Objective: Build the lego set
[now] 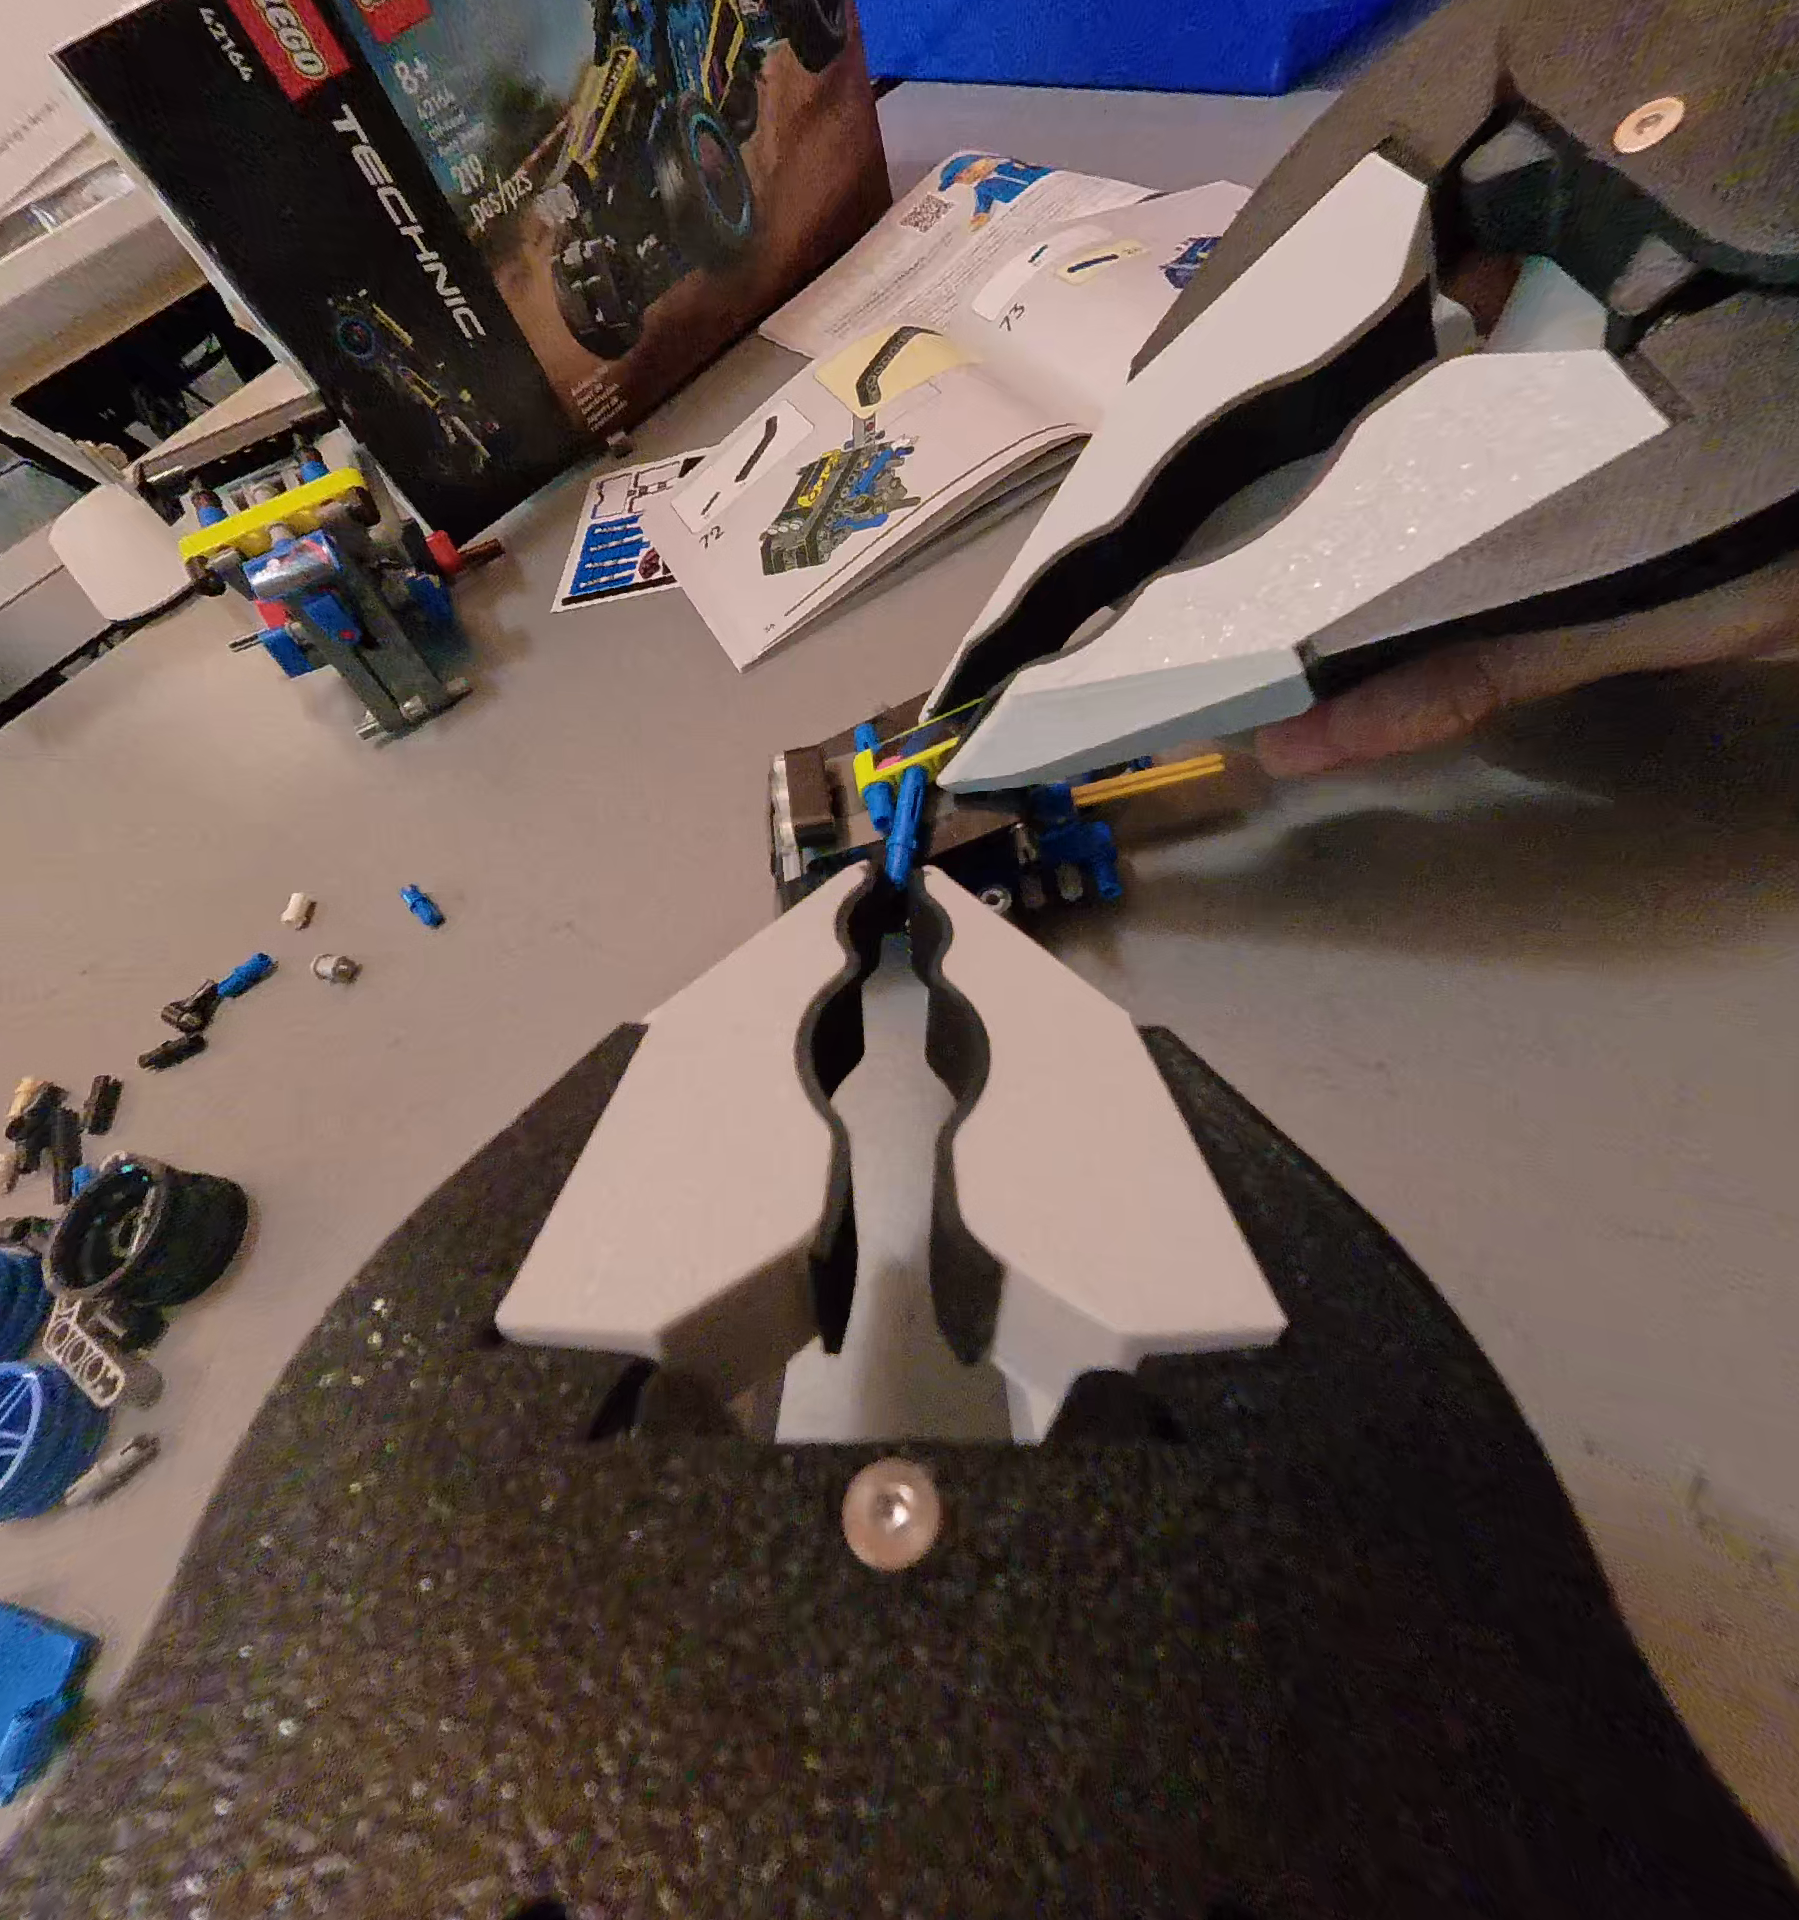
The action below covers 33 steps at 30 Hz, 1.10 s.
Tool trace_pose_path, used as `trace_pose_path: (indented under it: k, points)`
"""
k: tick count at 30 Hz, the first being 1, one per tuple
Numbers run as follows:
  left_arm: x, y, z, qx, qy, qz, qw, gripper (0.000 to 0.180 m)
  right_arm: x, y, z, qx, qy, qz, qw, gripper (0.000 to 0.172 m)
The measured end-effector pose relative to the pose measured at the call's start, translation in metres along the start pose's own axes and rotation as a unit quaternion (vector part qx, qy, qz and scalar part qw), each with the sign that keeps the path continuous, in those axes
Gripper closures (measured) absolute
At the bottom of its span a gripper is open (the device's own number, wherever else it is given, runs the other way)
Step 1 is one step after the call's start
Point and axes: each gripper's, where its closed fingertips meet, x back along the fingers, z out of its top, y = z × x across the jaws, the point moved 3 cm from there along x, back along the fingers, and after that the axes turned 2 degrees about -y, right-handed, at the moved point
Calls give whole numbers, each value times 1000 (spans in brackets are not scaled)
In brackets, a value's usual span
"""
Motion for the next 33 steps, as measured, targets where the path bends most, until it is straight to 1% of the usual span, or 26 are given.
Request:
trace_pose_path:
  k: [6,9,11,12,15,18,24,33]
  points:
    - [-1,2,2,25,-6,23,999,180,-1,1,0,3,-1,-10,1000,165]
    - [-3,12,9,27,6,16,1000,180,-1,4,0,-6,-3,-15,1000,166]
    - [-5,10,9,12,-7,41,999,180,-1,7,-1,-9,-5,-22,1000,165]
    - [-5,7,7,18,-15,47,999,180,-1,7,-1,-10,-4,-20,1000,165]
    - [-6,1,4,41,-11,34,998,180,1,7,-2,-16,-3,-5,1000,166]
    - [-5,6,7,32,-1,15,999,180,0,8,-2,-24,-3,-1,1000,166]
    - [-6,6,8,21,6,1,1000,180,1,8,-2,-23,-3,-1,1000,166]
    - [-8,7,8,-1,-1,25,1000,180,0,8,-1,-13,-3,-9,1000,165]
